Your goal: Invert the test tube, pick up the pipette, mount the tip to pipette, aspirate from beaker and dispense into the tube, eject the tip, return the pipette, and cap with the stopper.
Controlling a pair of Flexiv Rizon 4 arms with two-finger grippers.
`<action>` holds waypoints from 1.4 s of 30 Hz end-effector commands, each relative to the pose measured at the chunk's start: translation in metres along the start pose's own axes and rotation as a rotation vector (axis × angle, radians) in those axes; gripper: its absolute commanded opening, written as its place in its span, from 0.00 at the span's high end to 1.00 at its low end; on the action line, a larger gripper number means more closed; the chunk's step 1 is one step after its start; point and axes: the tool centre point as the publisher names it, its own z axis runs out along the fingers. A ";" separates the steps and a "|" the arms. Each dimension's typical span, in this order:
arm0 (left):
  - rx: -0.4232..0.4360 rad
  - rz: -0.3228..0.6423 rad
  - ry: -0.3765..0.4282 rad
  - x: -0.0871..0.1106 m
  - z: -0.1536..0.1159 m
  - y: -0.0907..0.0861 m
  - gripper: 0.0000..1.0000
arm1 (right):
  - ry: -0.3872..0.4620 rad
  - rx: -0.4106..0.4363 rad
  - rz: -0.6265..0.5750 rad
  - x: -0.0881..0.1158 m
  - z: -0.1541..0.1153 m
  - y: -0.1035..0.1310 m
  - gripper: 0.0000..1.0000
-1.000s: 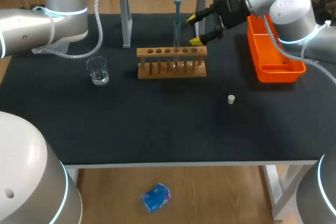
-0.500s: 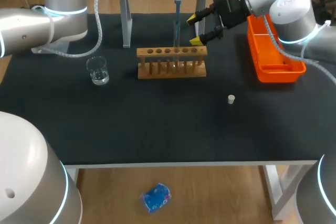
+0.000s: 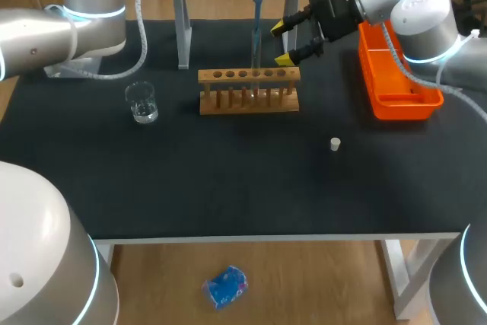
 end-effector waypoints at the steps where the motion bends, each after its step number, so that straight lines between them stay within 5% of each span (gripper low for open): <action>1: -0.007 0.002 -0.005 0.003 -0.001 -0.005 1.00 | 0.001 0.000 -0.001 -0.001 0.000 -0.001 0.00; 42: -0.015 0.045 -0.001 -0.001 -0.002 -0.060 1.00 | 0.001 0.000 -0.001 -0.001 0.000 -0.001 0.00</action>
